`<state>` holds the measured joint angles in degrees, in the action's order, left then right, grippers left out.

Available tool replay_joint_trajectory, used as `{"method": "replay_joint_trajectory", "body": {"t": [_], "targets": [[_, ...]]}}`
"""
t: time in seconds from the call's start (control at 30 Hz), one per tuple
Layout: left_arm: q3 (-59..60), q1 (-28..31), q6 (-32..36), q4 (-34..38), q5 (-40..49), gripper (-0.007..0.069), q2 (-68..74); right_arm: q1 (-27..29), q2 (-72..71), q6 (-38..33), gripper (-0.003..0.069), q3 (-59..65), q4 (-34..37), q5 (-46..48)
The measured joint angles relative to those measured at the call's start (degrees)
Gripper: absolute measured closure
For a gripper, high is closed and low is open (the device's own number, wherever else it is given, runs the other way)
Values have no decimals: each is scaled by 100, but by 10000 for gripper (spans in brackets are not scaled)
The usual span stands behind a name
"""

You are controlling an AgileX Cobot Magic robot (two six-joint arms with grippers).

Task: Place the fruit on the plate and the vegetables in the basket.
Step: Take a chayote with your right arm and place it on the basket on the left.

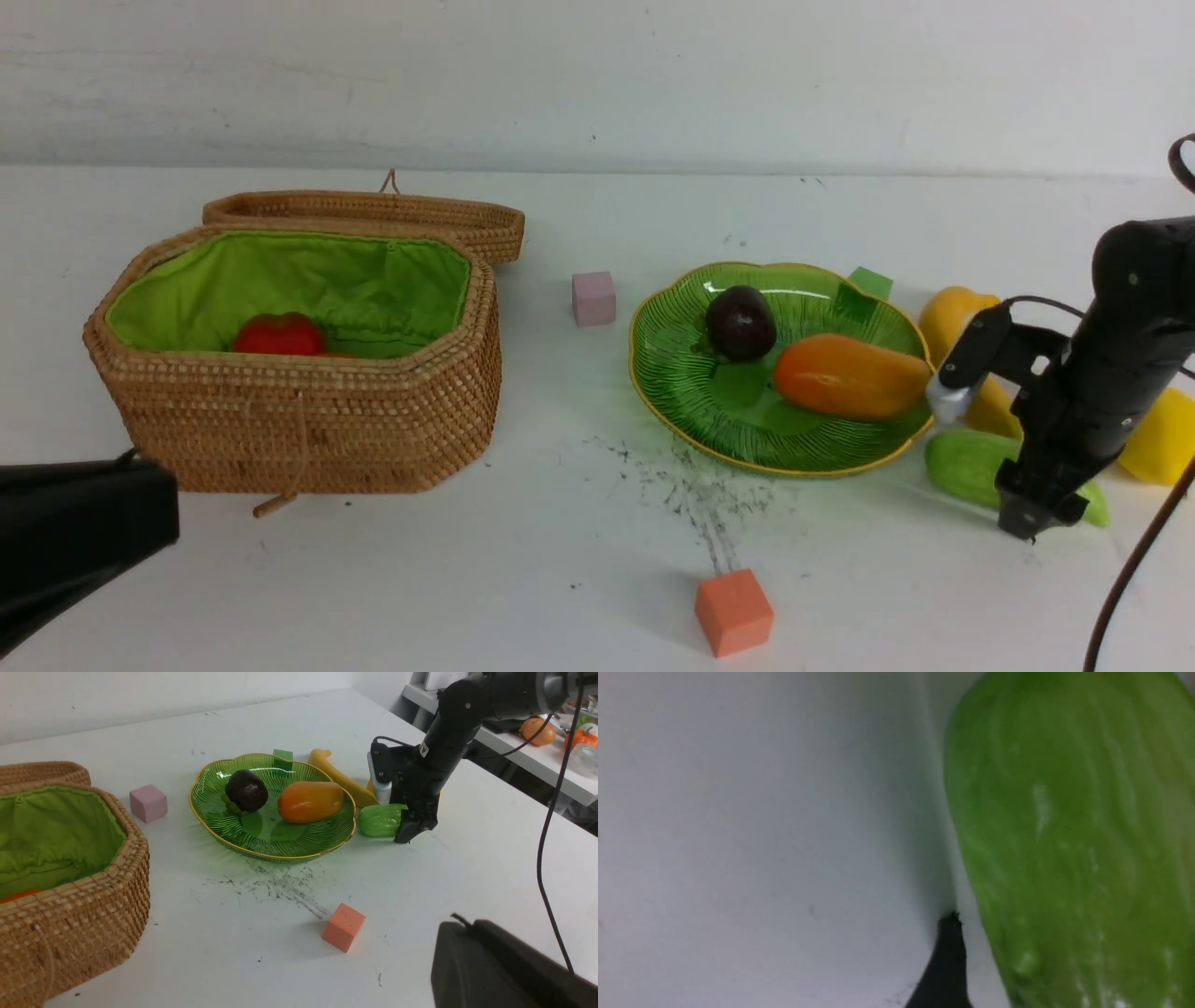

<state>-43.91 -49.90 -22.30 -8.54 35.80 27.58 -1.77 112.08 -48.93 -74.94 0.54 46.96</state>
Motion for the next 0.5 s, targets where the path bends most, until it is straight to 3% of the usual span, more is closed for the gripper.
{"method": "replay_joint_trajectory", "body": {"t": [0.17, 0.2, 0.27, 0.5], "targets": [[0, 0, 0, 104, 0, 631, 0, 0, 0, 0, 138, 0, 427, 461], [0, 0, 0, 132, 0, 631, 0, 0, 0, 120, 187, 0, 433, 709], [0, 0, 0, 139, 0, 631, 0, 0, 0, 271, 218, 0, 433, 885], [0, 0, 0, 143, 57, 627, 0, 0, -8, 1211, 218, 0, 575, 1448]]}}
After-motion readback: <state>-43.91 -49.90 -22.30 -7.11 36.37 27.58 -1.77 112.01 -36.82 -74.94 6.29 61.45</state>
